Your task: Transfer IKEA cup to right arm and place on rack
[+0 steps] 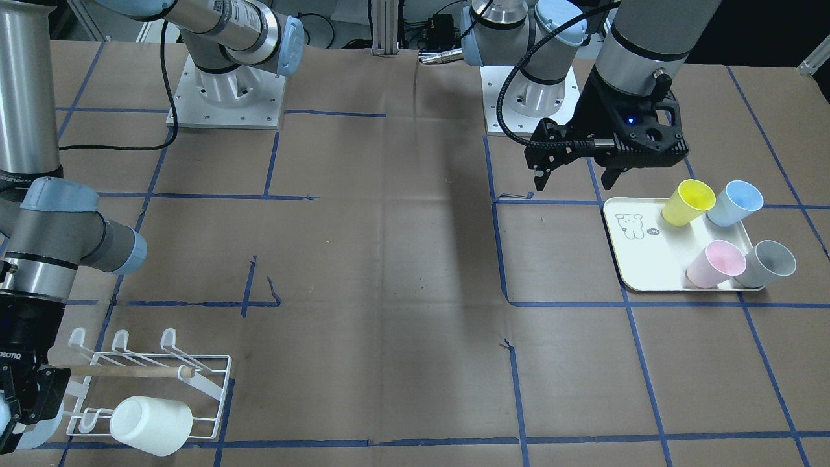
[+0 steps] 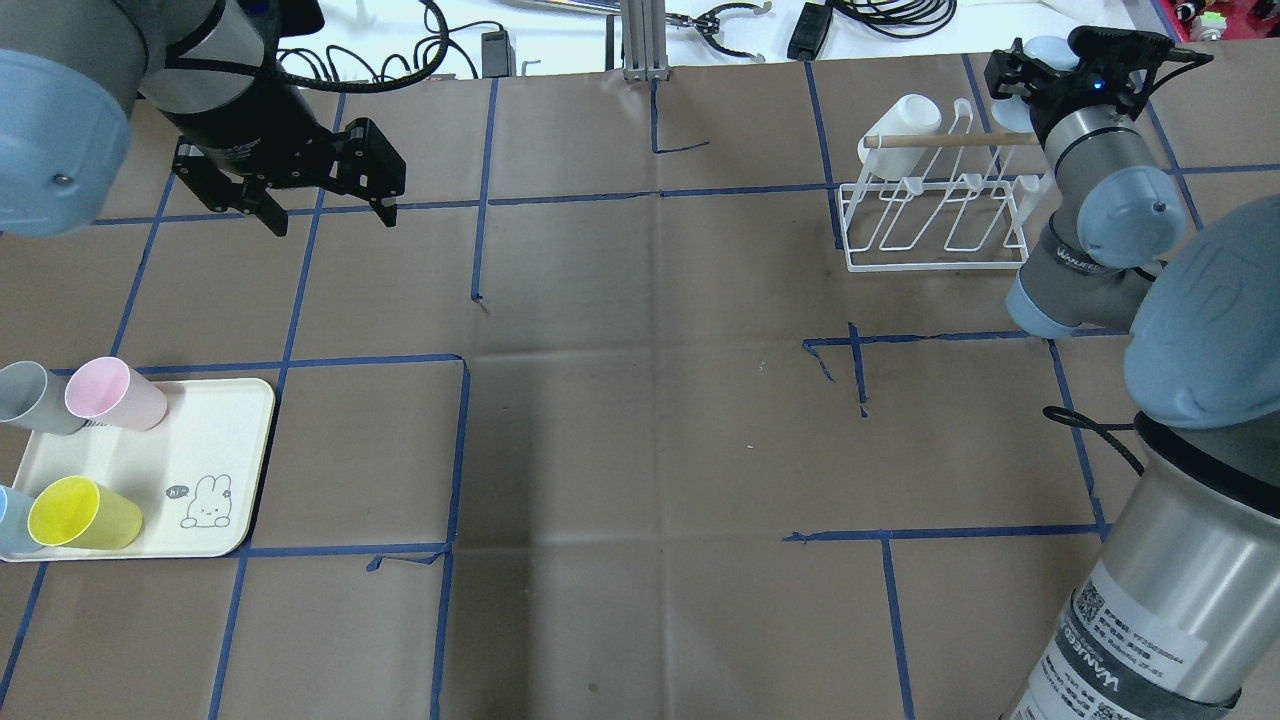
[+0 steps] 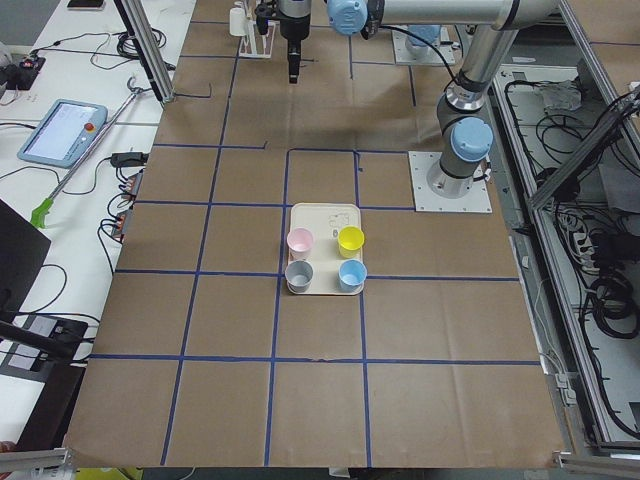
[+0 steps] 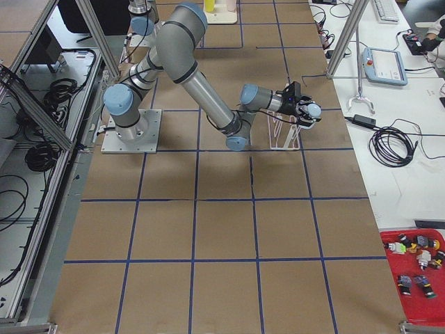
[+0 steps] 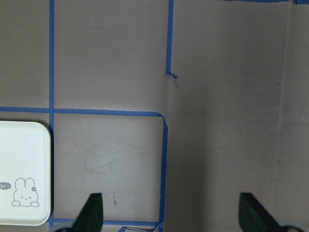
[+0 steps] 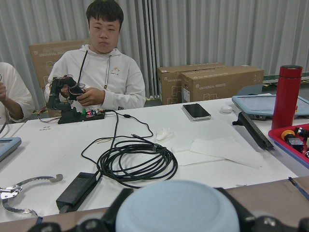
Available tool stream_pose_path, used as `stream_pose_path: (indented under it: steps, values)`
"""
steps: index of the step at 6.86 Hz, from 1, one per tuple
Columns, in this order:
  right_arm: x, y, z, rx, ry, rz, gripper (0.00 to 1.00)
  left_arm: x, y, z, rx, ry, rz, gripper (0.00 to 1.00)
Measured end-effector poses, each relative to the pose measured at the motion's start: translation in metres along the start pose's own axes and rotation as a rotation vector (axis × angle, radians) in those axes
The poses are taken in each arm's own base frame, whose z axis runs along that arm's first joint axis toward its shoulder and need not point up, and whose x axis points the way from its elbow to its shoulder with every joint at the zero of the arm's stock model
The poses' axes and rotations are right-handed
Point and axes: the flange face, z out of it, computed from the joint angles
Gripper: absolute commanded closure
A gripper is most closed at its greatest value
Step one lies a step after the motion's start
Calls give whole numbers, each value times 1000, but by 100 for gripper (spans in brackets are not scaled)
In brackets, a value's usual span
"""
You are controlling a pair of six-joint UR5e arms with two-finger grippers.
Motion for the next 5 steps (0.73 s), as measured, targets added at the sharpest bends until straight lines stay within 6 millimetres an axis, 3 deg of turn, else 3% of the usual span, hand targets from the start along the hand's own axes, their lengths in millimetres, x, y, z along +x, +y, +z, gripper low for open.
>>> stream_pose_path:
  steps: [1,2,5]
  values:
    - [0,1,-1,-2,0,-1,10,0,1,2,-5,-4,2,0]
    - [0,0,-2,1,5,-10,0,1,3,5,-11,-6,3,0]
    - [1,-1,-2,-4,28,-25,0,1,7,7,-13,-7,6,0]
